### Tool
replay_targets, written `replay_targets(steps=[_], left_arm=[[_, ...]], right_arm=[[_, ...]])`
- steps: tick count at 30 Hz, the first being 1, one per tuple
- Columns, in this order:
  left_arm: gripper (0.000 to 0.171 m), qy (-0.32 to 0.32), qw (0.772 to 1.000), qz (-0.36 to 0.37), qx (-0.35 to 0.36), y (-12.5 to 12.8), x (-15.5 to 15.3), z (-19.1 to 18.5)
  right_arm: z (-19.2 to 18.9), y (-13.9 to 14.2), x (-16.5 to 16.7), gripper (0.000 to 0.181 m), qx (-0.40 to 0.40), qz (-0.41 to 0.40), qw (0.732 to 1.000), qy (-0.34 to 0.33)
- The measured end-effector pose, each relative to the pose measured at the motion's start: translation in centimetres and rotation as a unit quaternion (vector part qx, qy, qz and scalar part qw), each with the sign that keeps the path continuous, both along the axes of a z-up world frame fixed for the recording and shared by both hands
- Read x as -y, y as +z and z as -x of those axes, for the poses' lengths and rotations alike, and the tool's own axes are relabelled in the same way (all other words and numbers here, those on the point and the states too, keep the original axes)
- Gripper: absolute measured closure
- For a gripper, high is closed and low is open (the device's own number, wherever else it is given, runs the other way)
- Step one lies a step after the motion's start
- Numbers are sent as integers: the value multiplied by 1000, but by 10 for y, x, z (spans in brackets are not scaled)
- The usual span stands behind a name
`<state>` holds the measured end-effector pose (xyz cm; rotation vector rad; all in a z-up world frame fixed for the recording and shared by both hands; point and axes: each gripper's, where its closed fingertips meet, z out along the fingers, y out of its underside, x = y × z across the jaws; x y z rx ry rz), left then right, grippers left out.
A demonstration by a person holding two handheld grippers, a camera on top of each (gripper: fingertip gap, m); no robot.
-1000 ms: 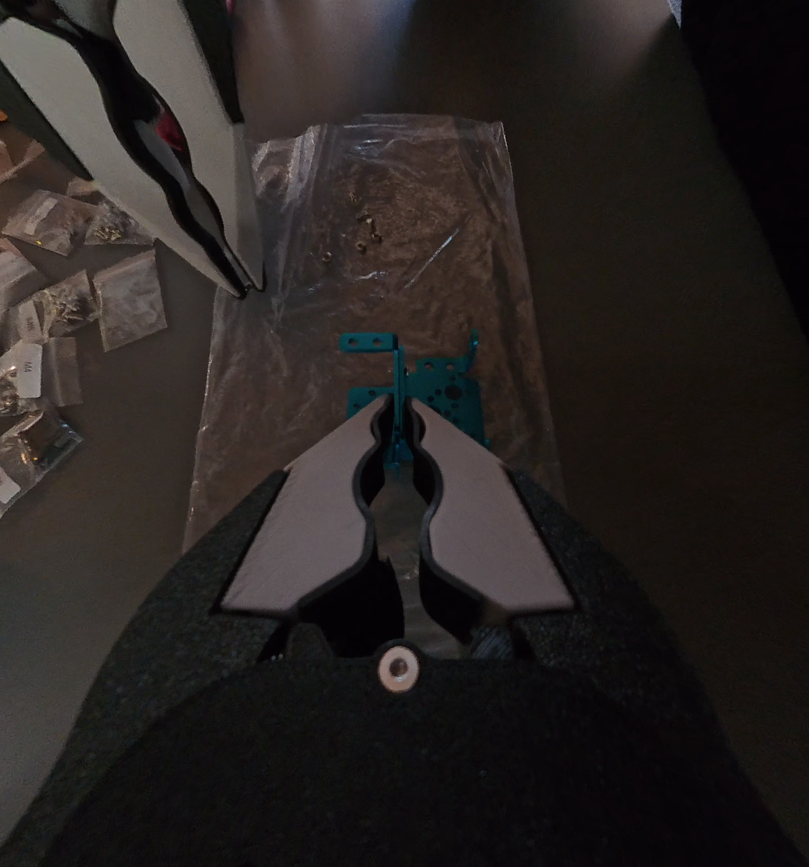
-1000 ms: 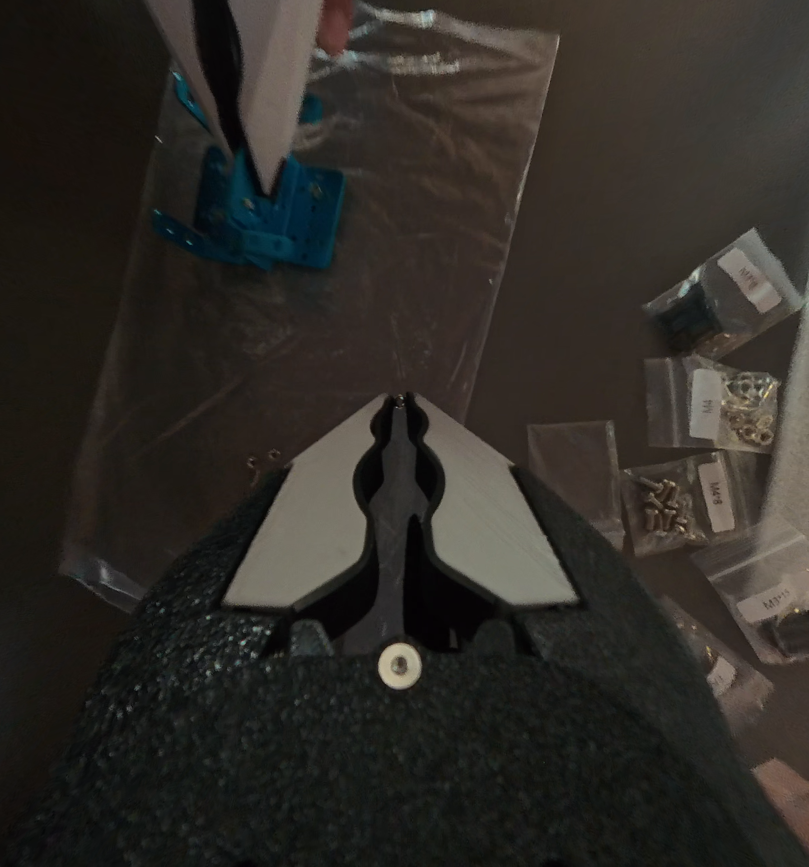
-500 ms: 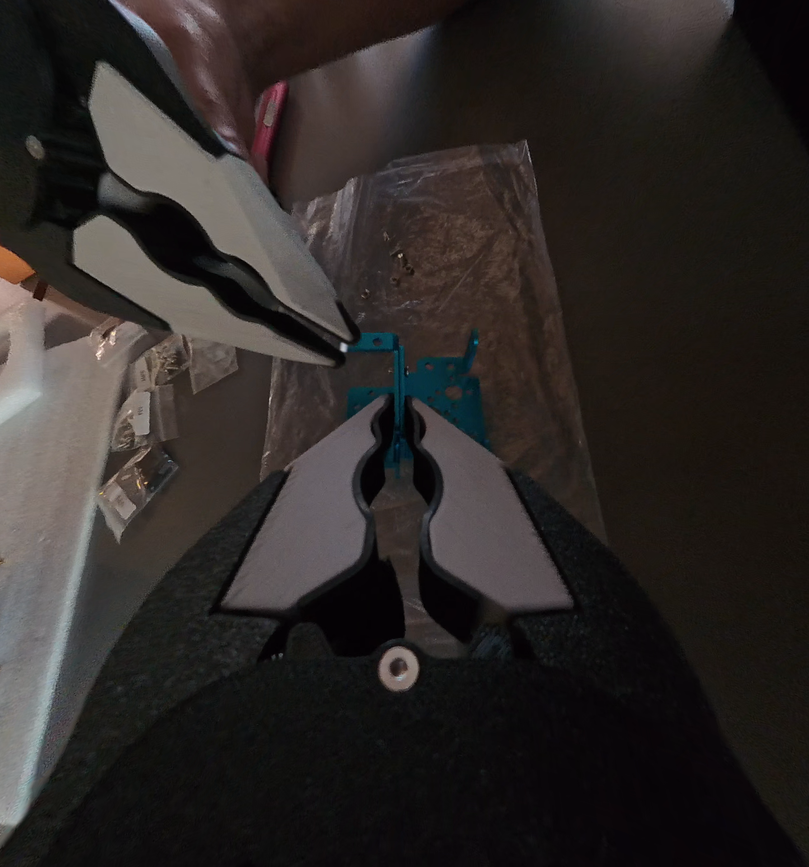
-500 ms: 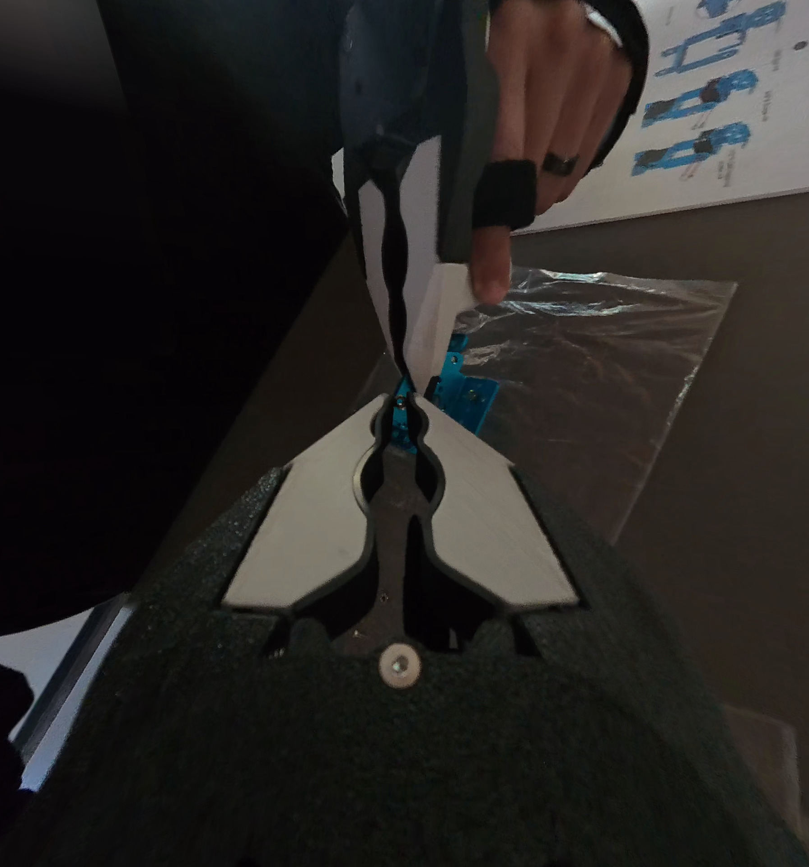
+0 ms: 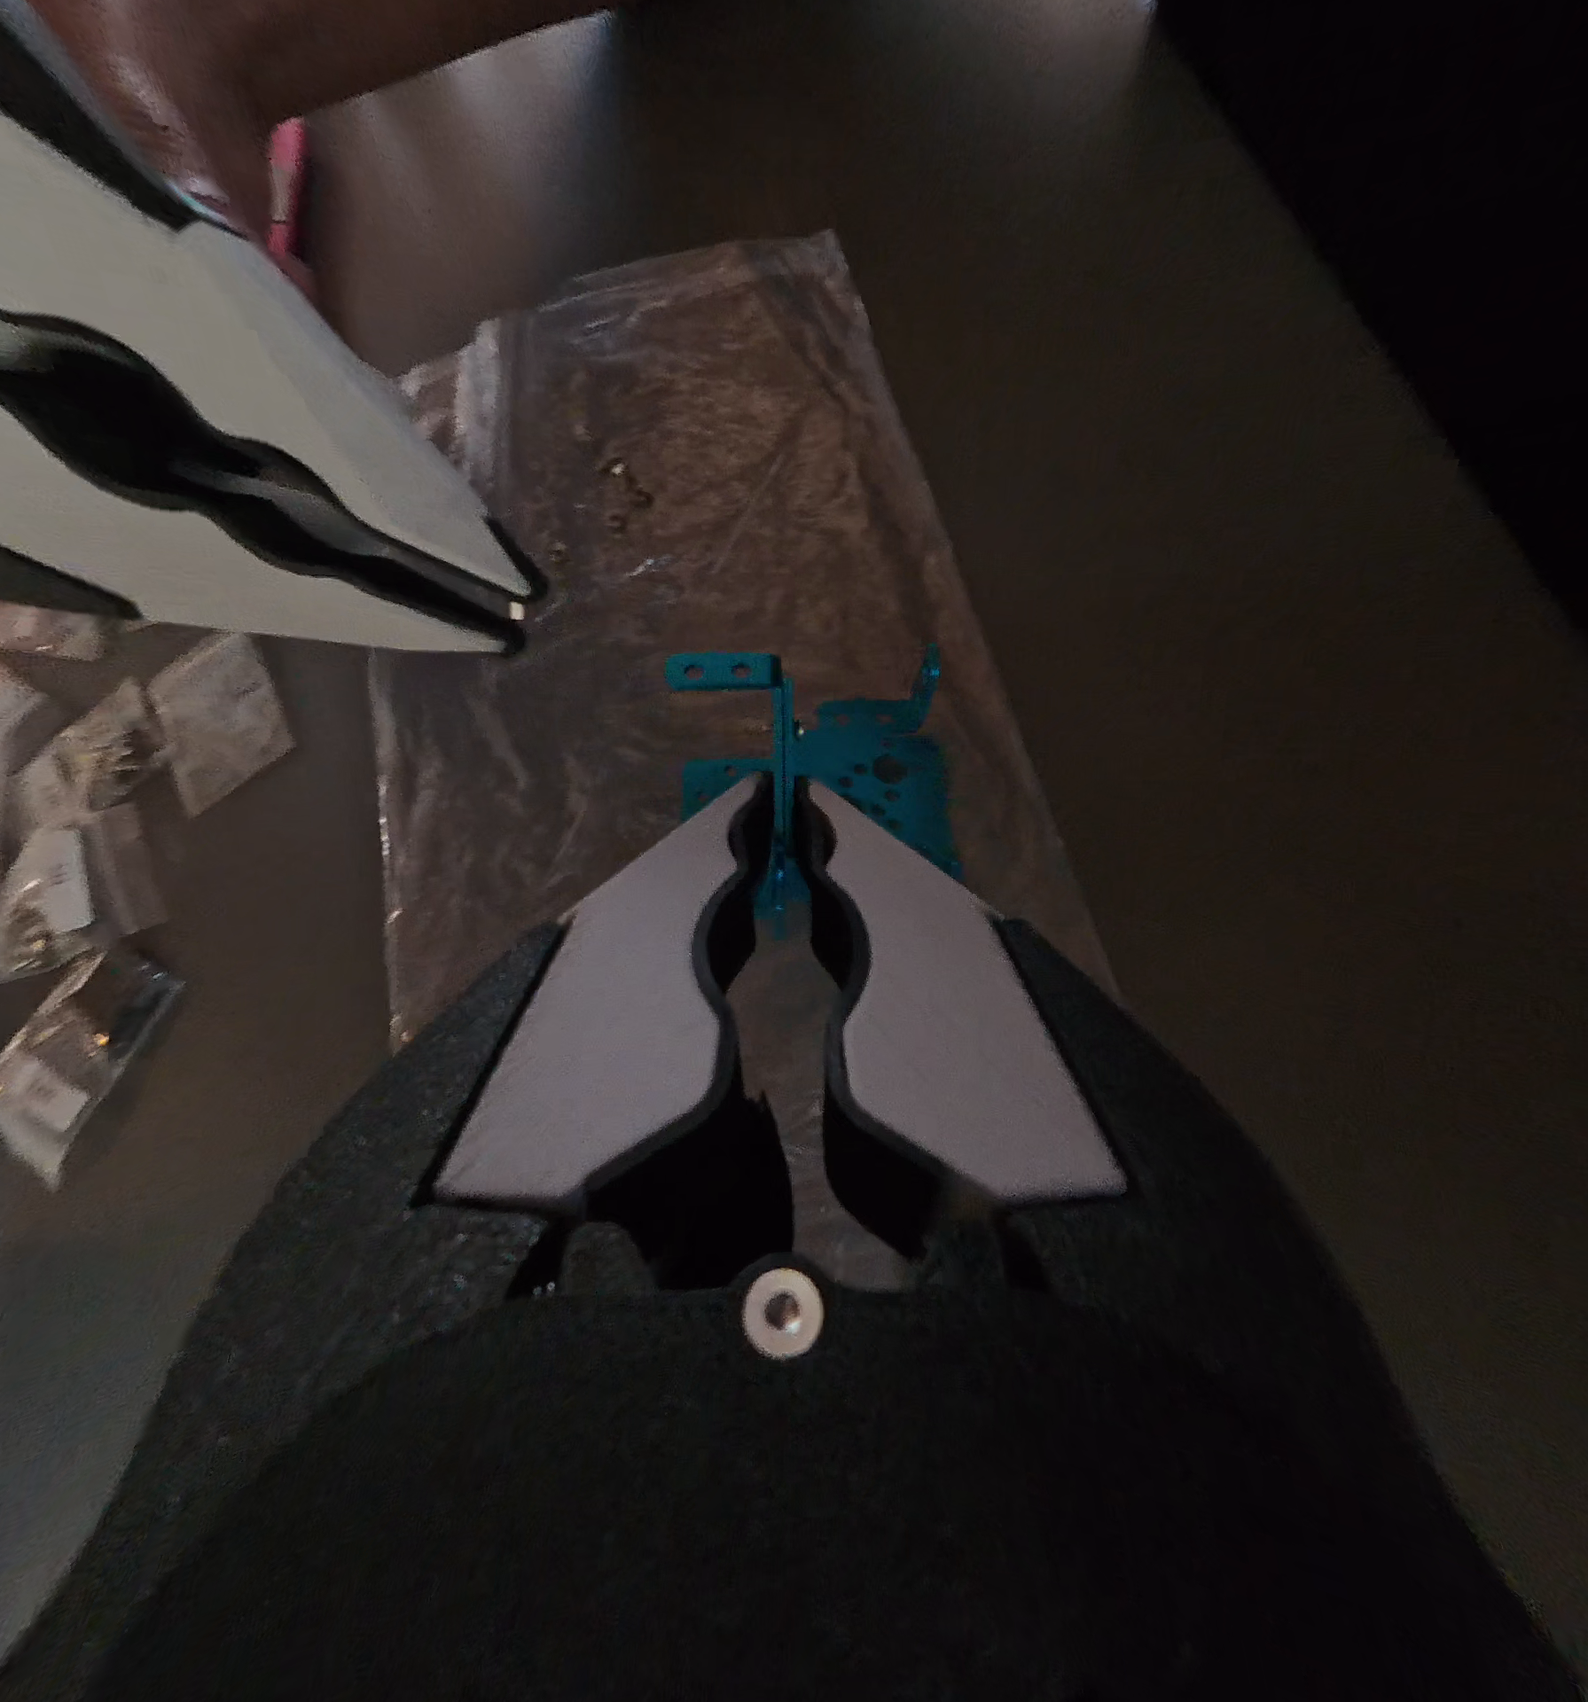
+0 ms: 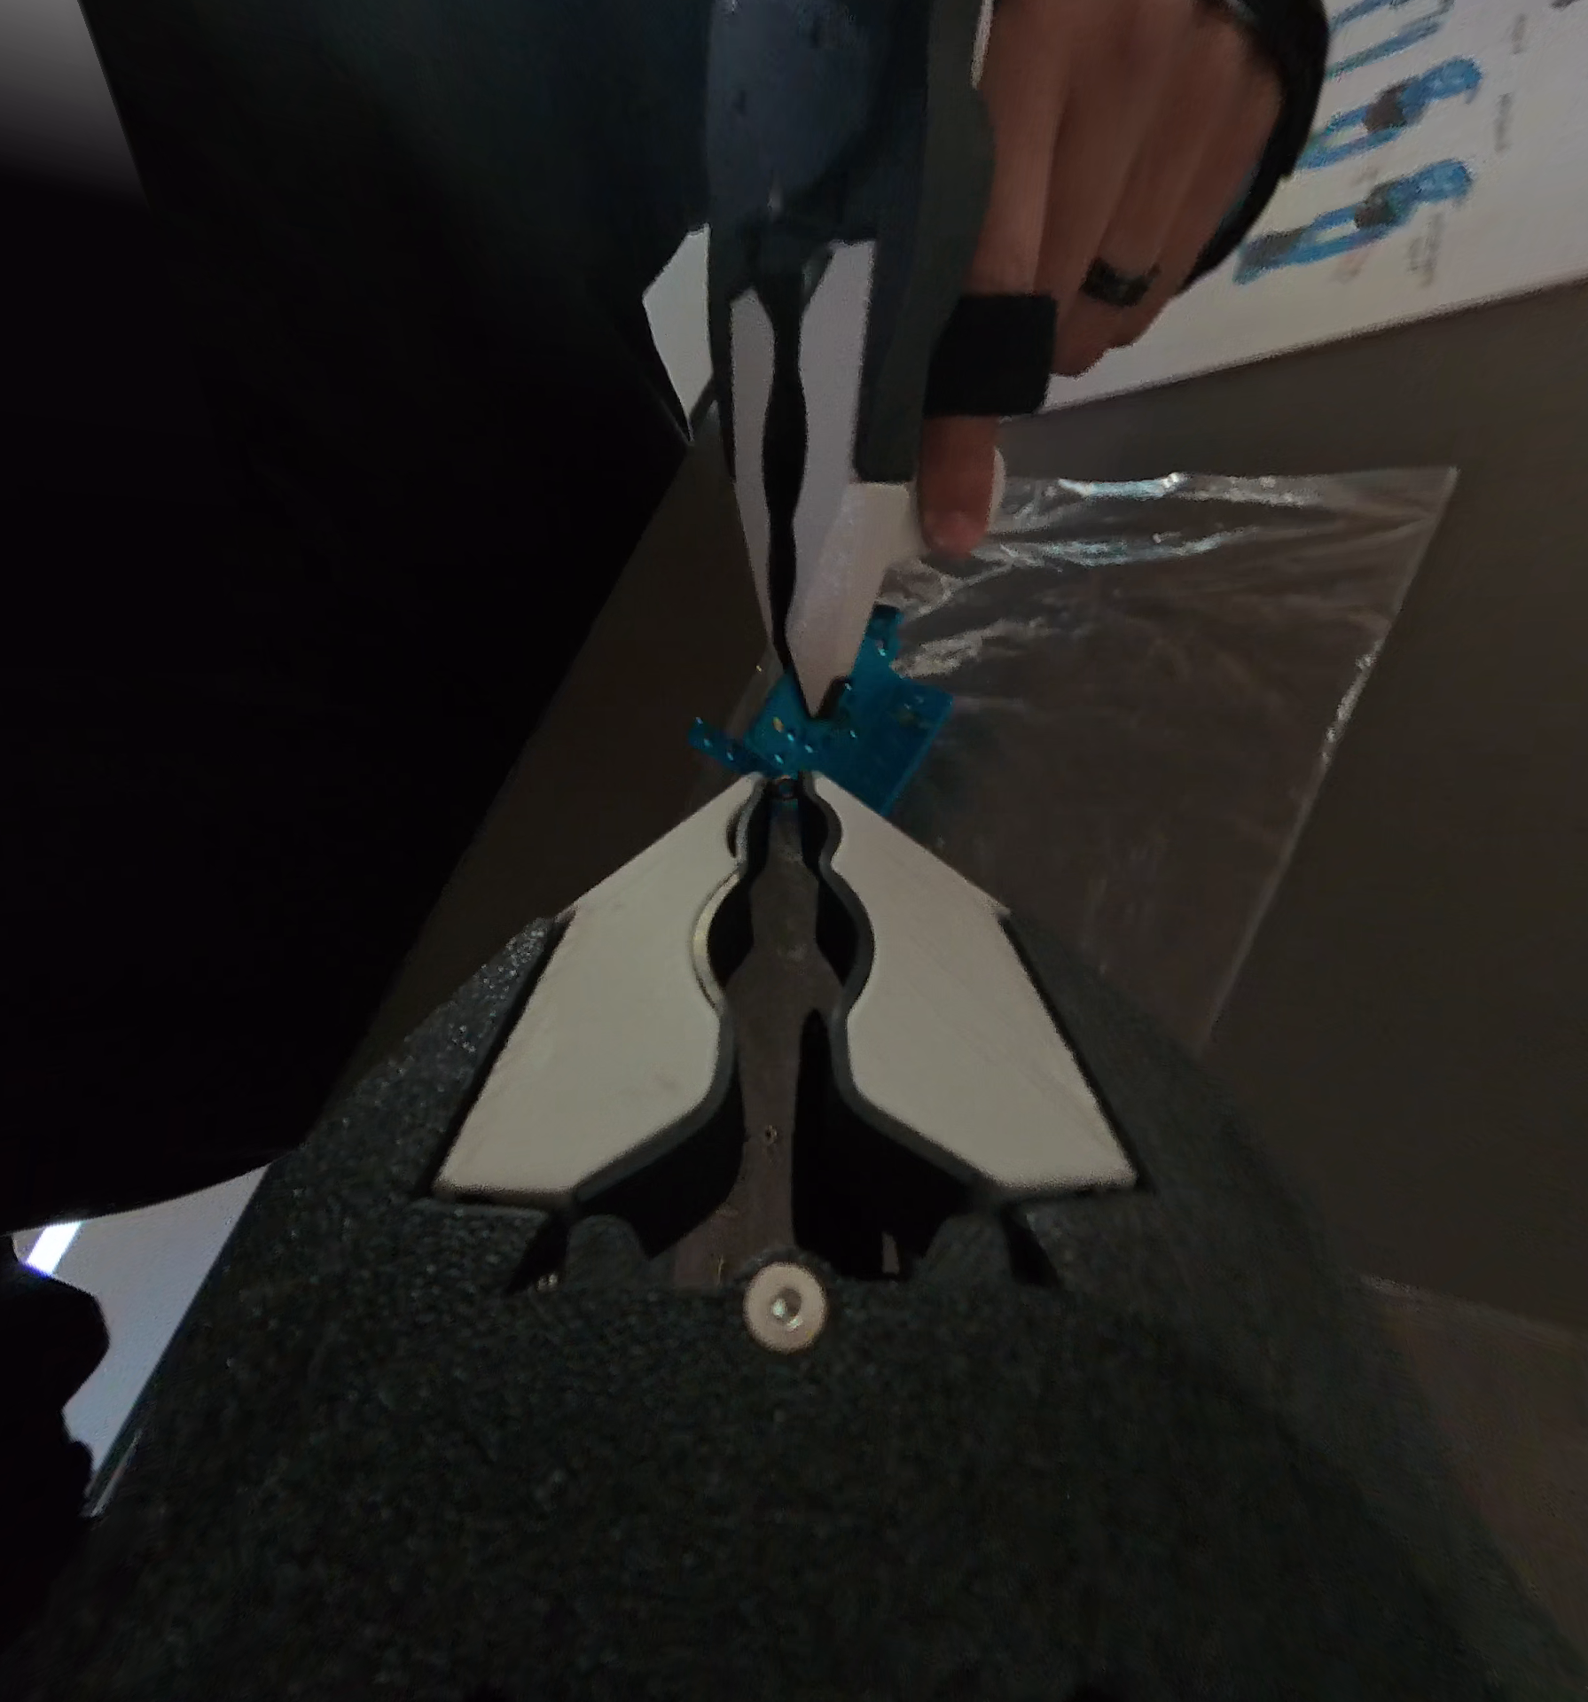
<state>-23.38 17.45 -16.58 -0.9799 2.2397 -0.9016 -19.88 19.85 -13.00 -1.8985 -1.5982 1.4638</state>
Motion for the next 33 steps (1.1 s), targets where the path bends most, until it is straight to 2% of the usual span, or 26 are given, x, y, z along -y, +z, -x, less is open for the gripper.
replay_targets(steps=[7, 13, 17, 27, 33], left_arm=[[168, -109, 992, -13, -66, -5, 3, 7], [167, -146, 984, 13, -101, -6, -1, 11], [166, -148, 983, 35, -105, -6, -3, 12], [168, -139, 986, 28, -89, -5, -9, 11], [168, -58, 998, -5, -25, 6, -27, -3]], right_arm=[[-9, -14, 8, 177, 6, 8, 1000, -16], [-5, -19, 15, 177, 19, 5, 1000, -1], [-5, -19, 17, 177, 17, 5, 1000, 2], [-6, -20, 13, 177, 18, 8, 1000, -3], [-15, -12, 1, 177, 11, -6, 1000, -26]])
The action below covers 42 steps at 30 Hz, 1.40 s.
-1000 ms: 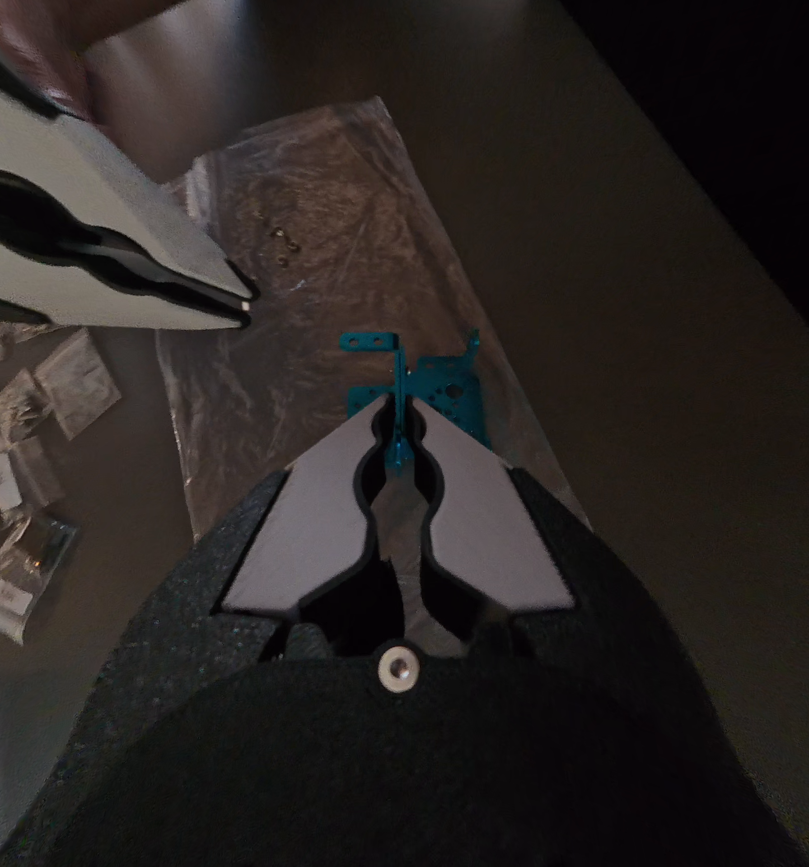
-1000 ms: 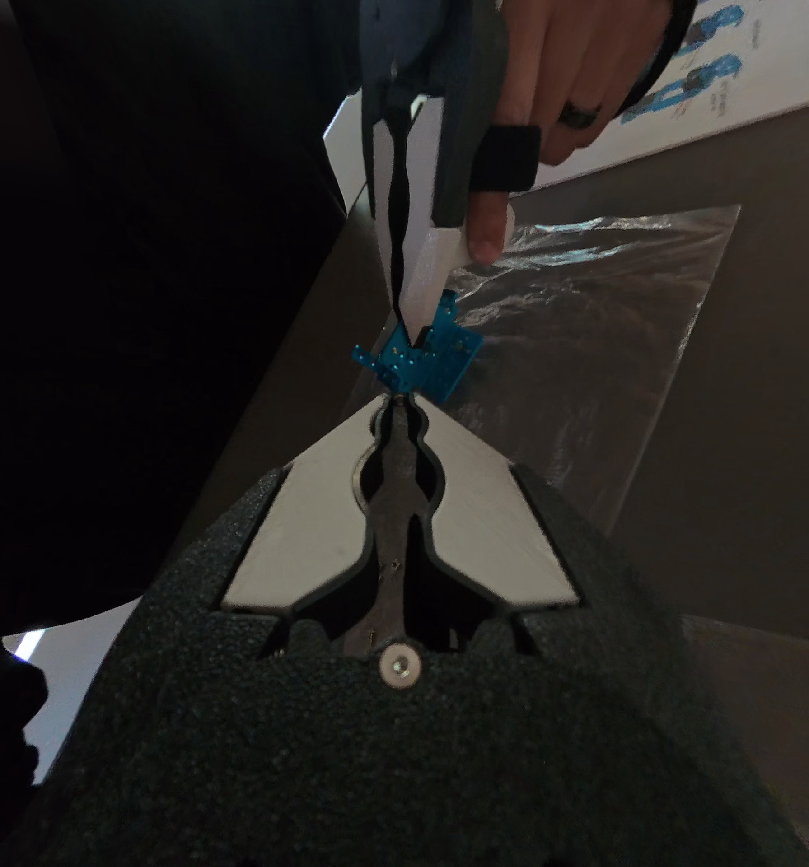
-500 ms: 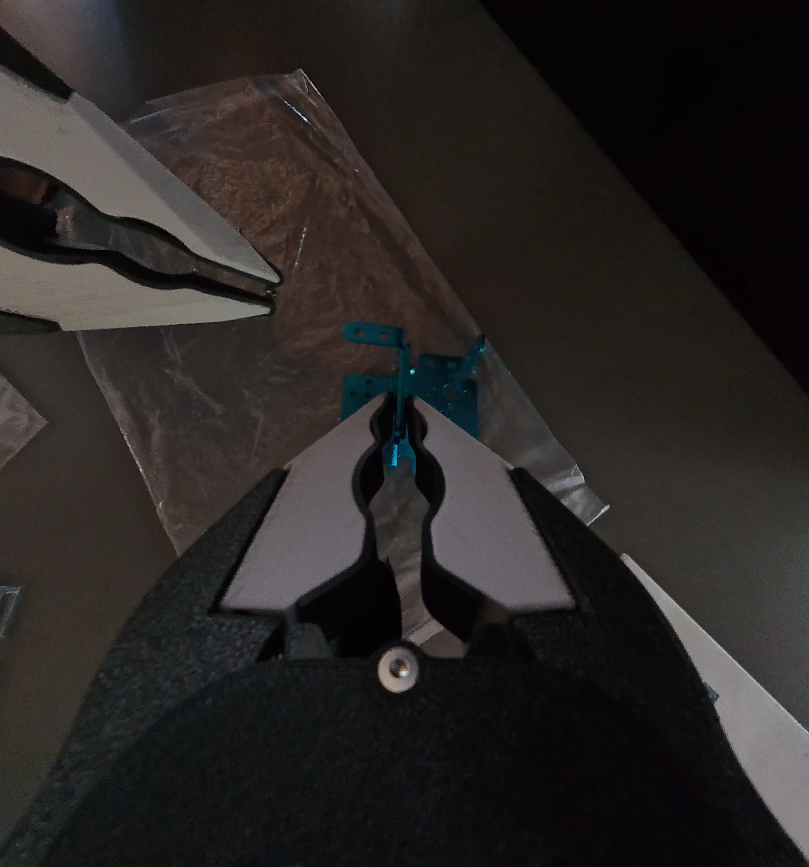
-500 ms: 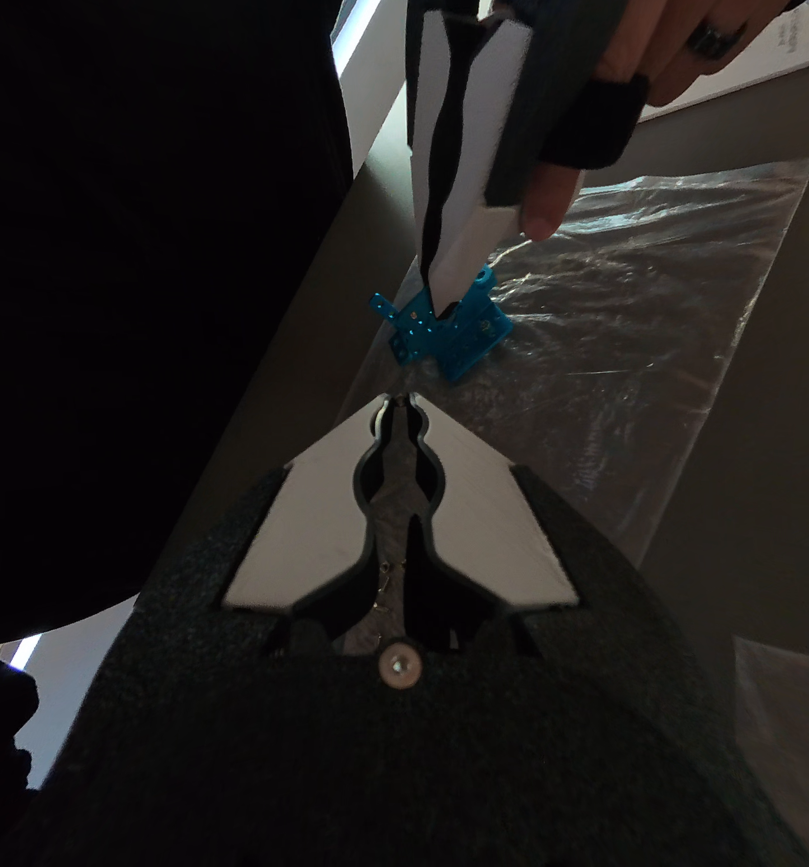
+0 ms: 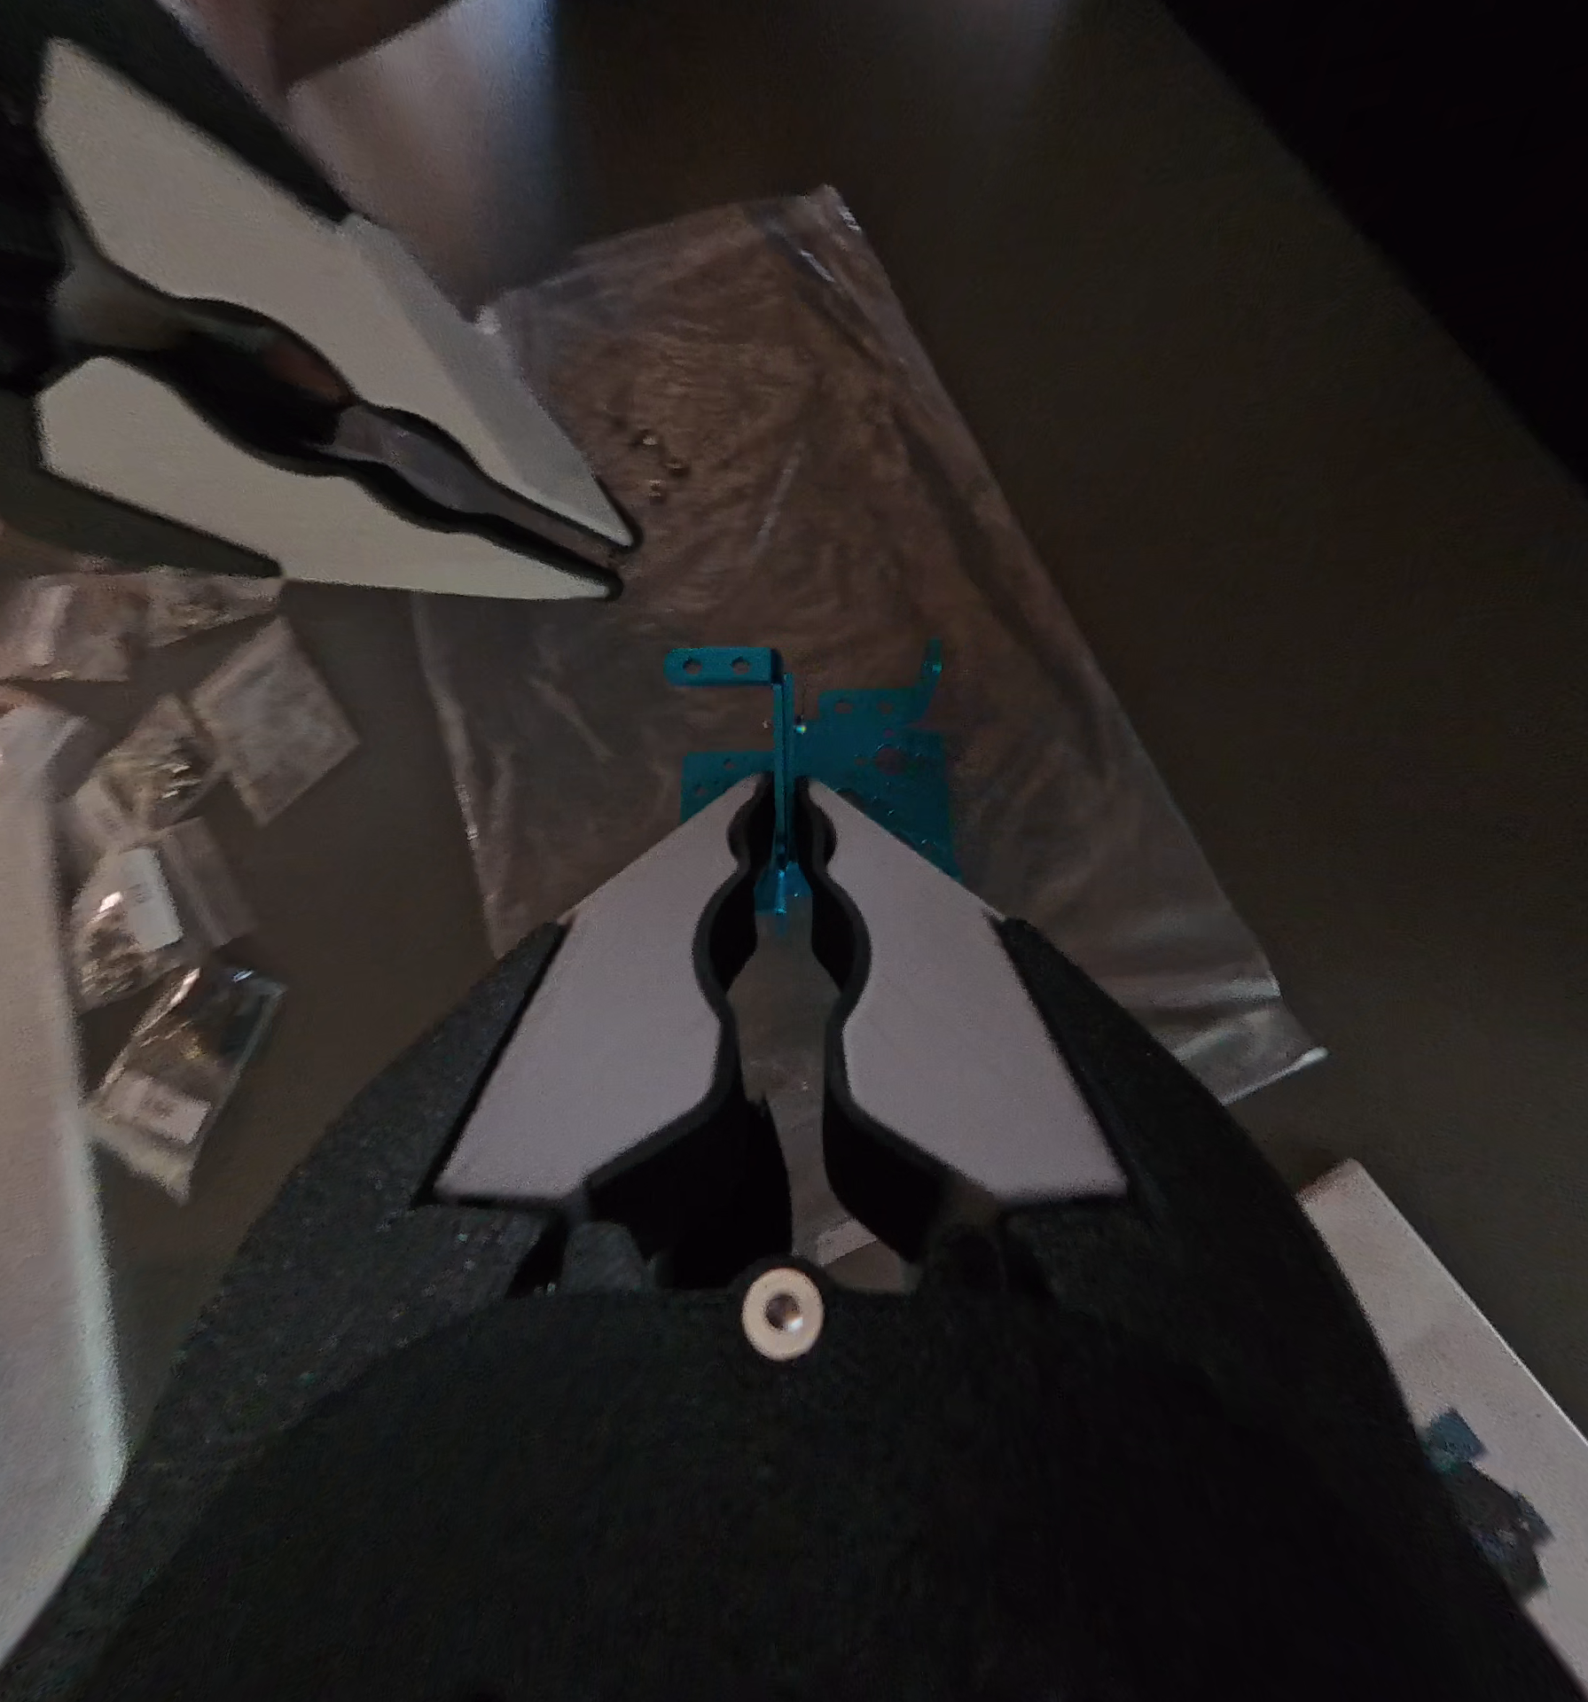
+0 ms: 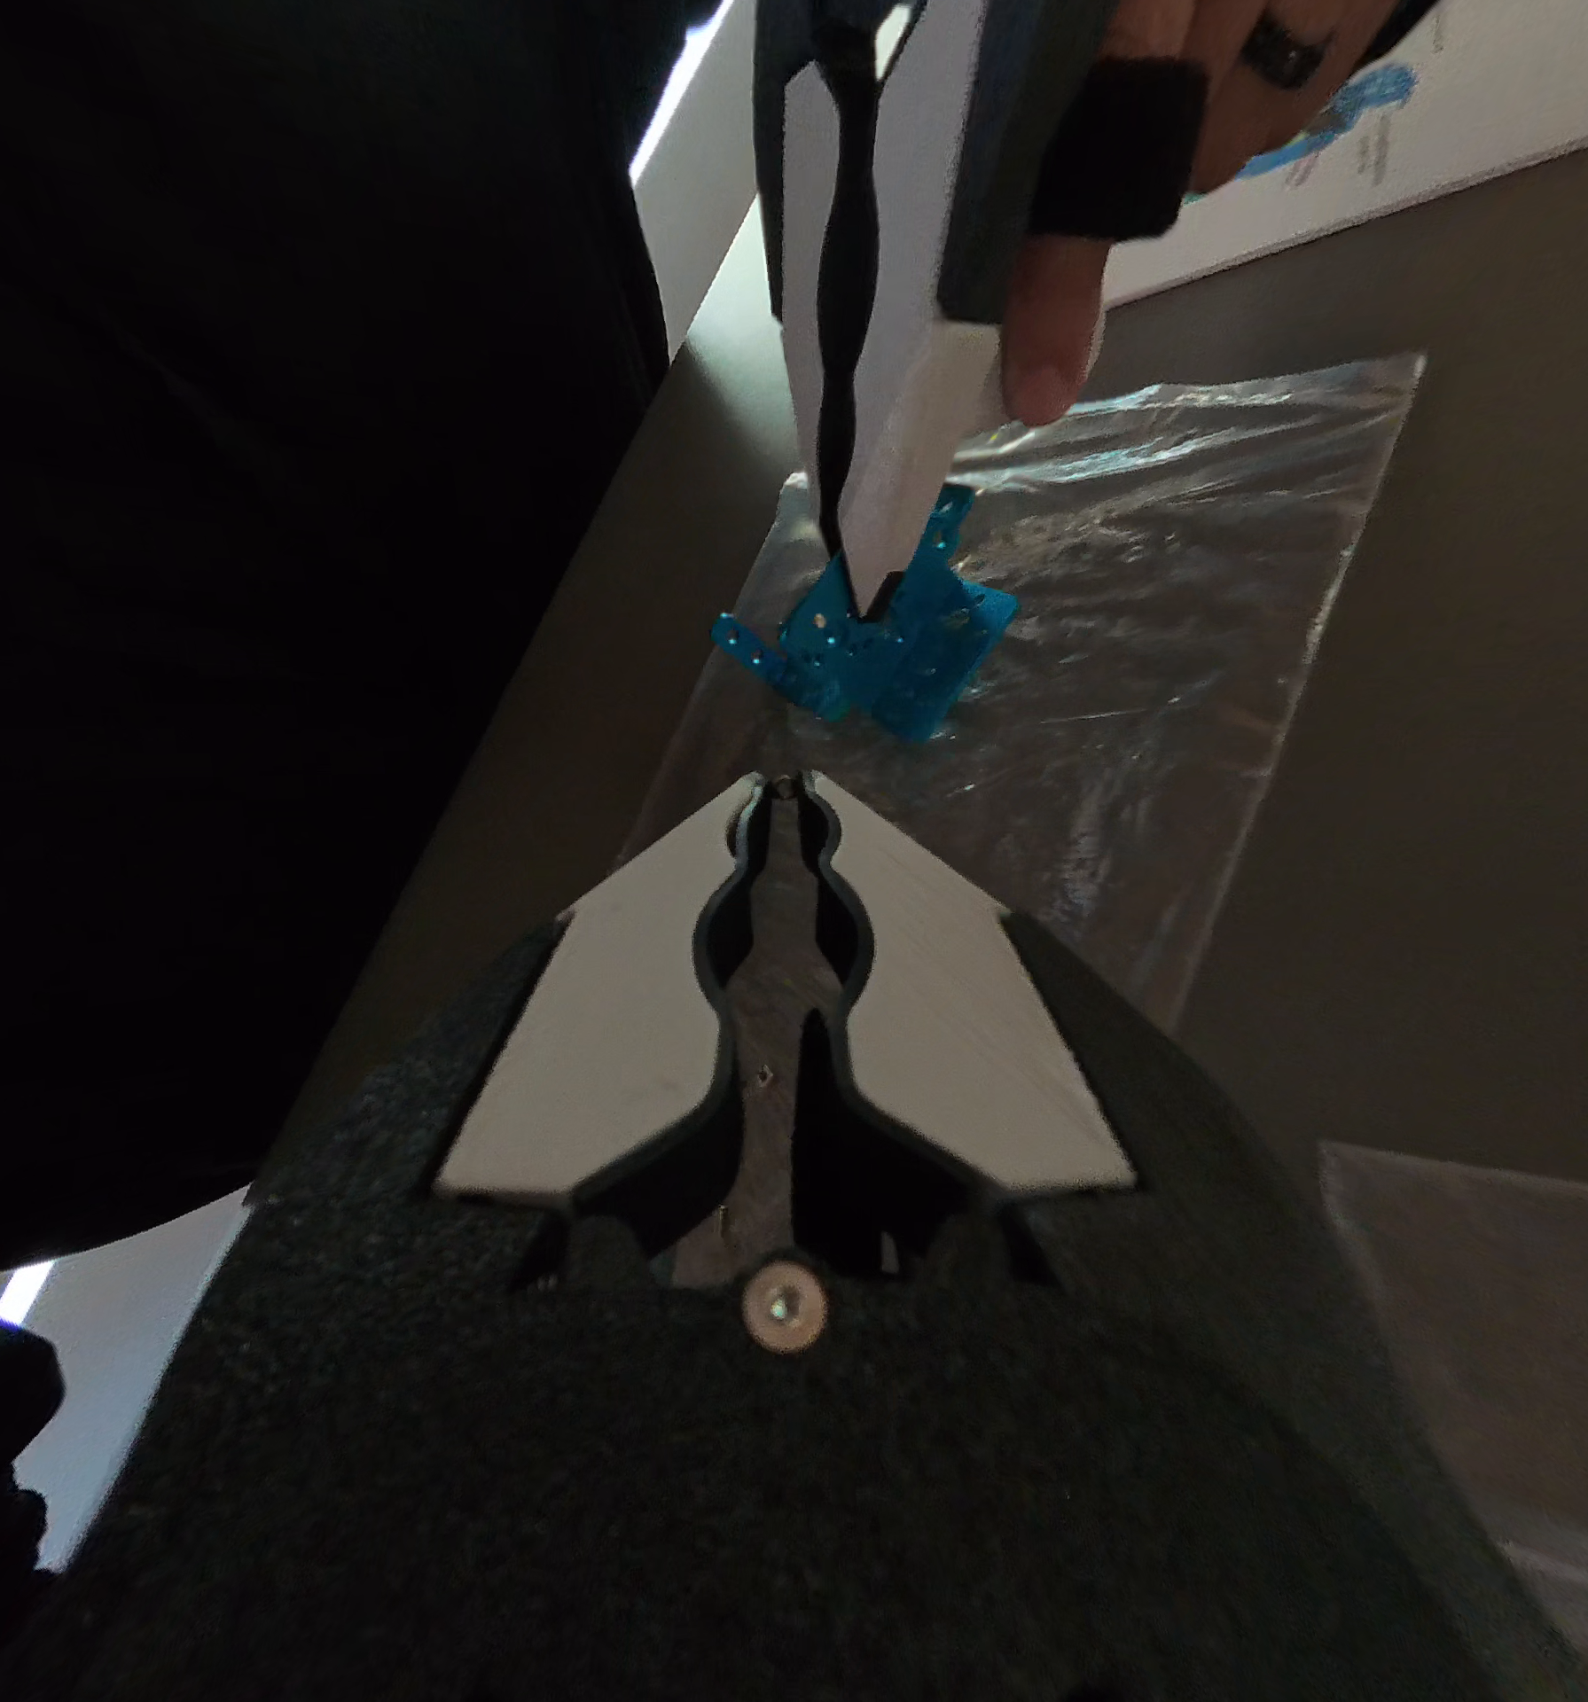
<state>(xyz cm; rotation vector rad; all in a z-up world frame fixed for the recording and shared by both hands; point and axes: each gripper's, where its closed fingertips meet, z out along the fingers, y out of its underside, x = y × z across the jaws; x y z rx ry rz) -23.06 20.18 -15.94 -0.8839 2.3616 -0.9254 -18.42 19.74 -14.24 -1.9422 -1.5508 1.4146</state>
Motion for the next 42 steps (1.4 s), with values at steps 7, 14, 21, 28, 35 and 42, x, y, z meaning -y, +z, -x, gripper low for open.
replay_targets(steps=[7, 14, 21, 28, 35, 42], left_arm=[[169, 116, 991, -8, 60, -1, -24, -12], [168, 191, 980, -8, 58, -9, -34, -17], [168, 226, 965, -99, 88, -5, -41, -17], [168, 238, 961, -110, 89, -11, -36, -15], [168, 251, 962, -76, 76, -12, -38, -14], [168, 257, 962, 67, 57, 5, -27, -13]], right_arm=[[-6, 5, -15, 177, -10, -4, 999, -33], [-3, 3, -25, 177, 1, -23, 997, -69], [-4, -3, -24, 177, 12, -31, 997, -77], [-3, -3, -24, 177, 11, -29, 997, -76], [-2, -5, -23, 177, 14, -28, 997, -74], [-4, 0, -24, 177, 8, -30, 997, -75]])
